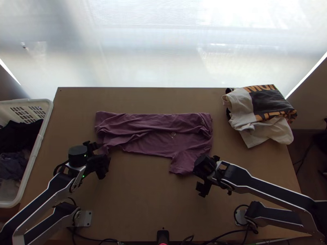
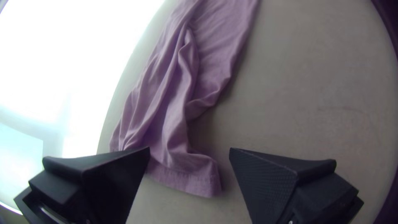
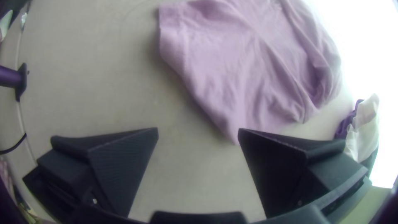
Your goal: Fold the t-shirt
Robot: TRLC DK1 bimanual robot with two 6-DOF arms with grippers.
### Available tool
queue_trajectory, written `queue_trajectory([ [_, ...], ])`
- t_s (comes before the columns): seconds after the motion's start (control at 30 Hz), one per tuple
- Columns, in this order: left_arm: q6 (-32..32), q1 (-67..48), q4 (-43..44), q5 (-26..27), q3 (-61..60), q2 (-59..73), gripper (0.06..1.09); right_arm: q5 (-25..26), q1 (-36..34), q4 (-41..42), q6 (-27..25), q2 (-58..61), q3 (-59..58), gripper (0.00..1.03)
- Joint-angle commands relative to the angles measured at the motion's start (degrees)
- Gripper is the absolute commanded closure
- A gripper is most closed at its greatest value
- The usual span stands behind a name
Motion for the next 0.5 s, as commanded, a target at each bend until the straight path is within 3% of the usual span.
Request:
queue_trajectory([
  [0.0, -0.71, 0.26, 6.11, -1.18, 0.97, 10.24, 0.17, 1.02, 0.52, 4.63, 0.26, 1.22, -0.93, 0.15],
  [0.27, -0.53, 1.58, 7.52, -1.53, 1.41, 15.25, 0.21, 1.9, 0.43, 10.08, 0.17, 5.26, -0.93, 0.22],
  [0.37, -0.53, 2.02, 7.96, -1.8, 1.68, 15.95, 0.34, 1.9, 0.43, 11.49, -0.18, 6.14, -0.93, 0.4],
  [0.47, -0.79, 2.72, 7.87, -1.89, 2.29, 16.13, 0.58, 1.9, 0.34, 12.54, -0.71, 6.49, -1.37, 0.63],
])
